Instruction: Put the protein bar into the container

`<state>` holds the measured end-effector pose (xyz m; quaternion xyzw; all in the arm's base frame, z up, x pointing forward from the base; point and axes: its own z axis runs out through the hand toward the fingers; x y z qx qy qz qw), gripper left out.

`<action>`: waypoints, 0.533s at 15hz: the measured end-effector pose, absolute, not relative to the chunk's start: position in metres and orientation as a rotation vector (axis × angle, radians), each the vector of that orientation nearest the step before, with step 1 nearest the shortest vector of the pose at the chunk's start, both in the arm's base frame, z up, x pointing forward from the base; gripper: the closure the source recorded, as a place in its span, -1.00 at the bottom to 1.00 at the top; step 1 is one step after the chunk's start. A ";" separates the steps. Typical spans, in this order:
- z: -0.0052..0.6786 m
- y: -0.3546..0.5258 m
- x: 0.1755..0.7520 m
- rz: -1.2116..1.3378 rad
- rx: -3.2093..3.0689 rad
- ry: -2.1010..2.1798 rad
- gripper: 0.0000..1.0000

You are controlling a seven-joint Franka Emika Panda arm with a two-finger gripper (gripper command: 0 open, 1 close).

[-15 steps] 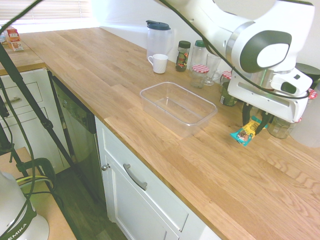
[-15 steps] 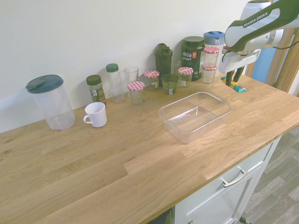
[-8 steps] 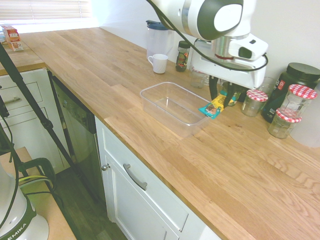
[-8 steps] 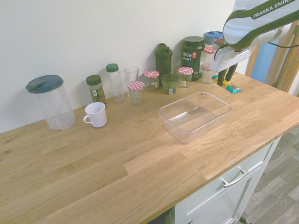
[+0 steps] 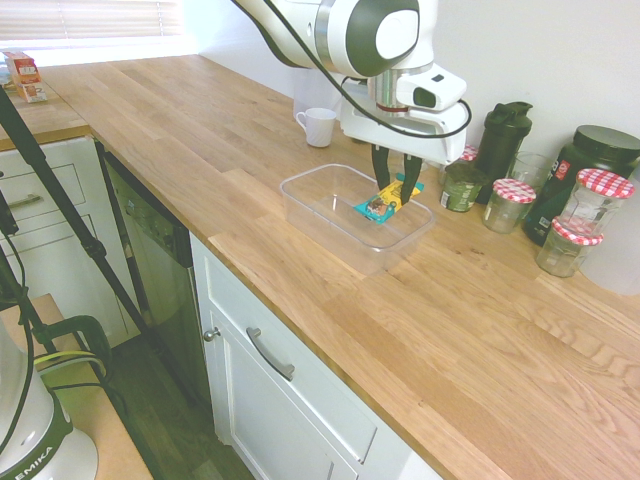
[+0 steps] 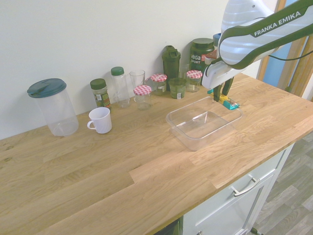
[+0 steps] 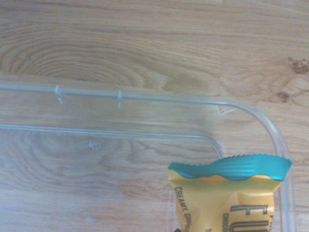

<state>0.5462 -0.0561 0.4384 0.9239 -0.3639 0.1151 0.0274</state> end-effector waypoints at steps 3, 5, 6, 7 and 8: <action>0.430 -0.047 0.549 0.343 2.851 -1.125 1.00; 0.423 -0.043 0.553 0.337 2.848 -1.127 1.00; 0.419 -0.042 0.555 0.334 2.847 -1.124 1.00; 0.414 -0.042 0.558 0.327 2.845 -1.122 1.00; 0.410 -0.042 0.562 0.321 2.843 -1.122 1.00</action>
